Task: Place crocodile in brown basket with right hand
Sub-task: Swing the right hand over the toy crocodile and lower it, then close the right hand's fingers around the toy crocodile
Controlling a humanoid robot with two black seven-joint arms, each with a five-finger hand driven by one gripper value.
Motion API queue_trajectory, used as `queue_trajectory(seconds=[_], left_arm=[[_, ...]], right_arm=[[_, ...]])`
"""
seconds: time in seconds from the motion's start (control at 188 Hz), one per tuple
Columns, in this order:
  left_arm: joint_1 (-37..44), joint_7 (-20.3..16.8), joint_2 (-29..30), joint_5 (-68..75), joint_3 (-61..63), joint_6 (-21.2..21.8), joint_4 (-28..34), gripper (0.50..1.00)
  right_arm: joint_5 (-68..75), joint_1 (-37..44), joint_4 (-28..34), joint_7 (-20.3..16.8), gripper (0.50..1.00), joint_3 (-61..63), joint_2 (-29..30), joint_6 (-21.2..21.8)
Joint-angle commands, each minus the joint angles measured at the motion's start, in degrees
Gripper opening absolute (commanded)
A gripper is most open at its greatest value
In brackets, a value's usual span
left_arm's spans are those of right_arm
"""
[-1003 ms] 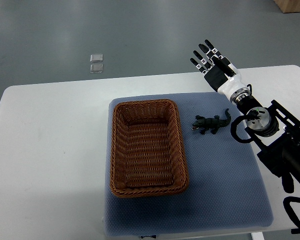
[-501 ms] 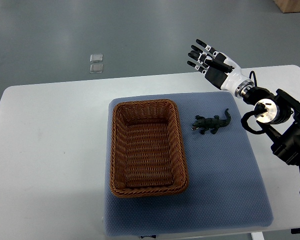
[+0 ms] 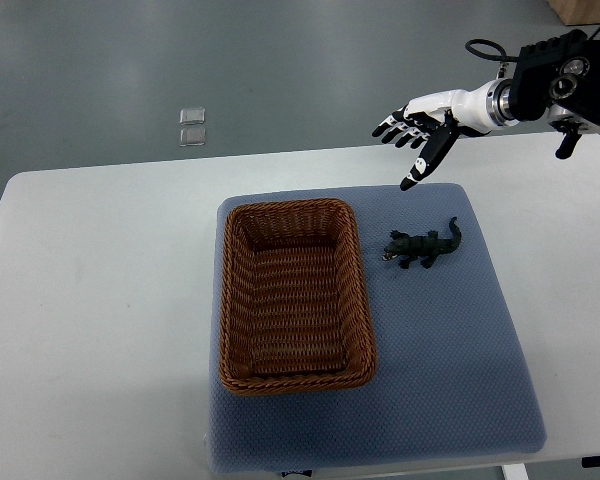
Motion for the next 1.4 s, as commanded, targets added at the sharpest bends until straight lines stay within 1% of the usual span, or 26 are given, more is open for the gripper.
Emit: queue_trajectory(seconds=[0.0, 0.059, 0.144, 0.245, 0.379, 0.56, 0.651, 0.768, 0.965, 1.392], left_arm=[[0.0, 0.0, 0.0, -0.01, -0.01, -0.05, 0.0, 1.0], [0.0, 0.08, 0.0, -0.1, -0.01, -0.05, 0.0, 1.0], [0.0, 0.08, 0.0, -0.01, -0.01, -0.14, 0.0, 1.0], [0.0, 0.09, 0.0, -0.01, -0.09, -0.22, 0.0, 1.0], [0.0, 0.26, 0.0, -0.01, -0.09, -0.4, 0.18, 1.0], [0.0, 0.35, 0.0, -0.01, -0.09, -0.4, 0.44, 1.0], [0.0, 0.35, 0.0, -0.01, -0.09, -0.4, 0.44, 1.0], [0.0, 0.35, 0.0, -0.01, -0.01, -0.4, 0.53, 1.0], [0.0, 0.44, 0.0, -0.01, 0.08, -0.22, 0.53, 1.0], [0.0, 0.44, 0.0, -0.01, 0.17, -0.05, 0.53, 1.0]], right_arm=[[-1.78, 6.57, 1.87, -1.01, 0.93, -7.49, 0.12, 2.22], [-1.78, 8.76, 4.07, -1.63, 0.93, -8.54, 0.12, 3.82], [-1.7, 10.08, 7.58, -3.21, 0.93, -8.63, -0.06, 3.82], [-1.7, 10.43, 9.61, -3.3, 0.93, -8.63, 0.03, 3.82], [-1.78, 9.29, 9.61, -3.3, 0.93, -8.72, 0.91, 3.82], [-2.66, 5.16, 9.34, -3.04, 0.93, -8.72, 1.35, 3.8], [-2.84, 3.23, 9.26, -2.95, 0.93, -8.72, 1.35, 2.57], [-4.51, 1.38, 9.08, -2.95, 0.93, -8.72, 1.35, 2.13], [-8.38, -1.78, 8.03, -2.95, 0.93, -8.72, 2.14, -1.38], [-12.51, -6.71, 5.13, -2.95, 0.928, -8.63, 2.75, -4.9]])
